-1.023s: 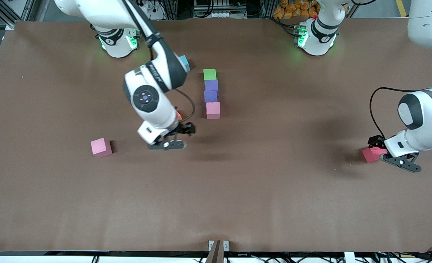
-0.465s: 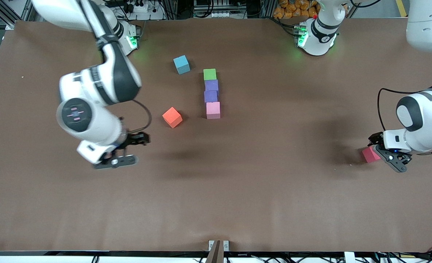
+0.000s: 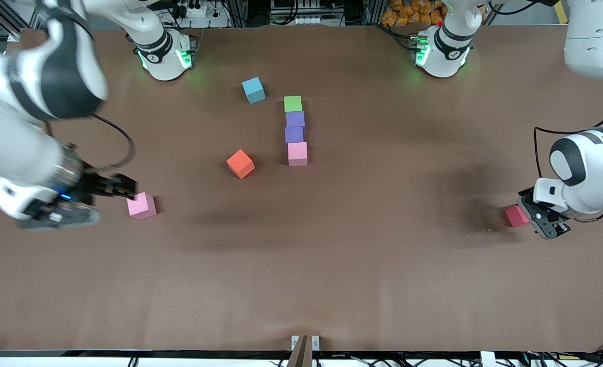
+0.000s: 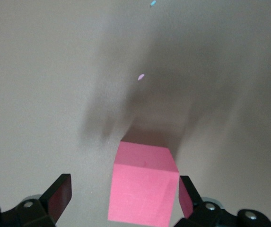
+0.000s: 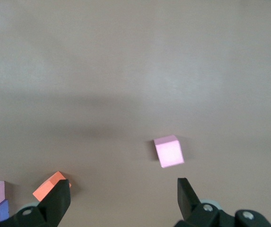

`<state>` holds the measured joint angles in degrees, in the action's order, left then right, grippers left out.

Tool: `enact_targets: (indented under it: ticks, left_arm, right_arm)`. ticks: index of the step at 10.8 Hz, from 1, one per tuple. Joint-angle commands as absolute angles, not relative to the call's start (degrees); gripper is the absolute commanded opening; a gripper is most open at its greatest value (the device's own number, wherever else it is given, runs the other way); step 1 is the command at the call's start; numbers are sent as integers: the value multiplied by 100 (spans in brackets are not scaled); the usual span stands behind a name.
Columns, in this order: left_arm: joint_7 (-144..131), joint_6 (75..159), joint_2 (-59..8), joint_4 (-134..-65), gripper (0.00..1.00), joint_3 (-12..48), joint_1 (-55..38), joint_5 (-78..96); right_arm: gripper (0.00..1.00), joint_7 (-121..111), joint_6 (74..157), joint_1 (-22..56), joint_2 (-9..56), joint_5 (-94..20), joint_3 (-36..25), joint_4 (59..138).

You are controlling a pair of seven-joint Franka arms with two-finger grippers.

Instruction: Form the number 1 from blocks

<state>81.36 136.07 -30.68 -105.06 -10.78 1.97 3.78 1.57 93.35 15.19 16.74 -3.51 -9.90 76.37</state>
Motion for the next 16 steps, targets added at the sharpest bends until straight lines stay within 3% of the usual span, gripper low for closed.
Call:
enact_targets:
  ticks: [1,7,13,14,15,16]
  left_arm:
    - [8560,13658,-3129,-10485,100,-1107,255,439]
    - [8587,13623,-3067,-10722,100,-1134,308,439]
    - [8543,13965,-3269,-10714,100,-1125,299,439]
    - [8534,13992,-3304,-10714,96,-1125,299,439]
    - [8534,14001,-3313,-10714,81,-1125,299,439]
    - [8534,14001,-3313,-10714,40,-1125,299,439]
  right_arm:
    - [100,132,9151,1188,1030,-264,-888,8033]
    - [100,210,8527,484,309,-272,-861,8059]
    - [100,-9,8191,396,237,-149,-791,7998]
    - [100,-17,8087,248,229,-149,-643,7998]
    - [100,-192,8016,-93,229,-123,-276,7998]
    - [100,-280,8016,-227,237,7,-81,7998]
